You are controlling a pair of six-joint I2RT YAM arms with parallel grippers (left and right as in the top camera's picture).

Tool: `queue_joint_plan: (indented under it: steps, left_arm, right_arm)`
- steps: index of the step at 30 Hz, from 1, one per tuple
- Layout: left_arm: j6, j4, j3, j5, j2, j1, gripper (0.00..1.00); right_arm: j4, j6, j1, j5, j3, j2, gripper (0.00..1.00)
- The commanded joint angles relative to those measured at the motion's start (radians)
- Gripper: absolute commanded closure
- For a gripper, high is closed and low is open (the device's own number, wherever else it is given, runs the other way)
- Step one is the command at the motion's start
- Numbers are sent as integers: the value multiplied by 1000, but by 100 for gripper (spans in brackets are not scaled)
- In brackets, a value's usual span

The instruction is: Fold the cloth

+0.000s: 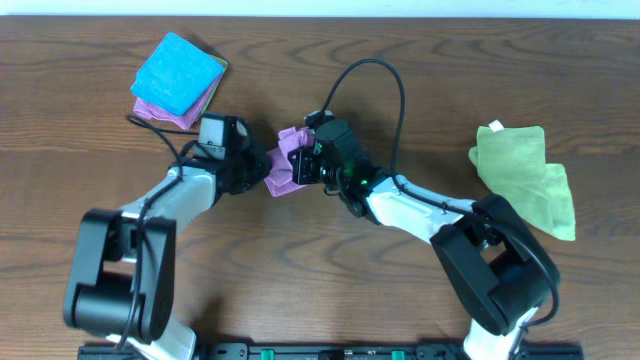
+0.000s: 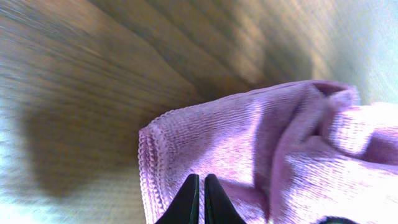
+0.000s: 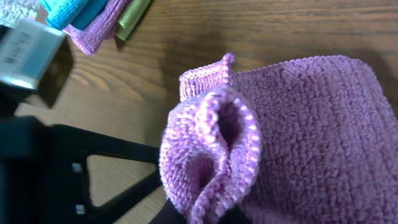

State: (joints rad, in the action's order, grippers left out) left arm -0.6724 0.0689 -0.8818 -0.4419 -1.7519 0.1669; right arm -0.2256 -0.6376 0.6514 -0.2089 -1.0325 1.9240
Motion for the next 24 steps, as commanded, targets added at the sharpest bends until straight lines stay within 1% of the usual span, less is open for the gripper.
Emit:
queue_joint_plan:
  steps: [1, 3, 4, 6, 9, 13, 16, 19, 21, 22, 23, 24]
  left_arm:
    - [23, 24, -25, -11, 70, -26, 93]
    - [24, 37, -25, -16, 106, -41, 89]
    - [32, 39, -25, -23, 127, -50, 88]
    - [53, 44, -25, -23, 163, -63, 82]
    - [67, 71, -25, -23, 208, -80, 73]
    - [68, 120, -25, -22, 247, -105, 66]
    - [68, 154, -25, -23, 270, -125, 52]
    - [68, 192, -25, -23, 298, -146, 42]
    - [68, 221, -25, -23, 320, -158, 28]
    - [68, 238, -25, -24, 329, -163, 24]
    - [67, 253, -25, -31, 336, -167, 20]
    - [67, 269, -25, -45, 341, -169, 17]
  right_arm:
    - [-10, 19, 19, 11, -22, 16, 73]
    - [-32, 26, 31, 10, -22, 16, 64]
    - [-49, 26, 39, 8, -23, 16, 56]
    - [-67, 26, 57, -23, -27, 16, 50]
    - [-66, 26, 81, -68, -47, 16, 47]
    - [-61, 26, 89, -84, -59, 11, 46]
    - [-42, 31, 73, -83, -61, -12, 45]
    - [-14, 53, 48, -71, -61, -52, 45]
    - [36, 67, 20, -34, -61, -103, 43]
    - [68, 76, 6, -20, -61, -132, 42]
    - [98, 87, -10, -12, -61, -157, 38]
    - [135, 102, -27, -10, -61, -188, 30]
